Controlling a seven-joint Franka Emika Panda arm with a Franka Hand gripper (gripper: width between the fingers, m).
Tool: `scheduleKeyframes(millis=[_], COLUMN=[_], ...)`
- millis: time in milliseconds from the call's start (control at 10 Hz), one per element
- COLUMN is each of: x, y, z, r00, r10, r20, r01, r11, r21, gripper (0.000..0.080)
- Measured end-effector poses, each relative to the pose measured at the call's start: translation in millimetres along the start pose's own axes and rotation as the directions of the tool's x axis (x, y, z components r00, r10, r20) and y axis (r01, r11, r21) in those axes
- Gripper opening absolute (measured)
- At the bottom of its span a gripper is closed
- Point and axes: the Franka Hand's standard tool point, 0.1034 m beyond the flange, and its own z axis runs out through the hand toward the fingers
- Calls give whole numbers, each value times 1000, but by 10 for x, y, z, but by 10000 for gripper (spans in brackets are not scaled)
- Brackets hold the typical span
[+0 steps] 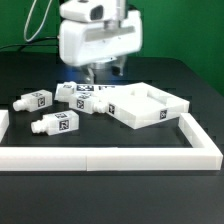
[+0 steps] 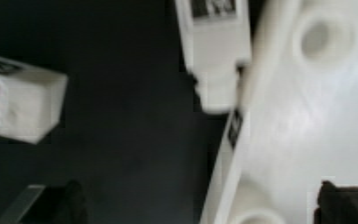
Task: Assemble one leg
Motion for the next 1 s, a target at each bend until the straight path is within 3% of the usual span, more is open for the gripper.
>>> scheduleKeyframes(millis=[100,200,300,700,900,1000], x=[72,101,44,31,63,107], y=[-8,-35,-84,-90,-182,-147], z=[108,209,257,278,505,583], r00=[1000,998,998,998,997,996], r10=[21,18,16,19,77,88], r20=[-22,-54,-65,-54,-27,-18], r01=[-21,-20,-19,-21,-78,-89], r11=[1000,999,999,999,997,996], r21=[-10,-37,-50,-40,-15,-7], gripper=[649,649,649,649,649,649])
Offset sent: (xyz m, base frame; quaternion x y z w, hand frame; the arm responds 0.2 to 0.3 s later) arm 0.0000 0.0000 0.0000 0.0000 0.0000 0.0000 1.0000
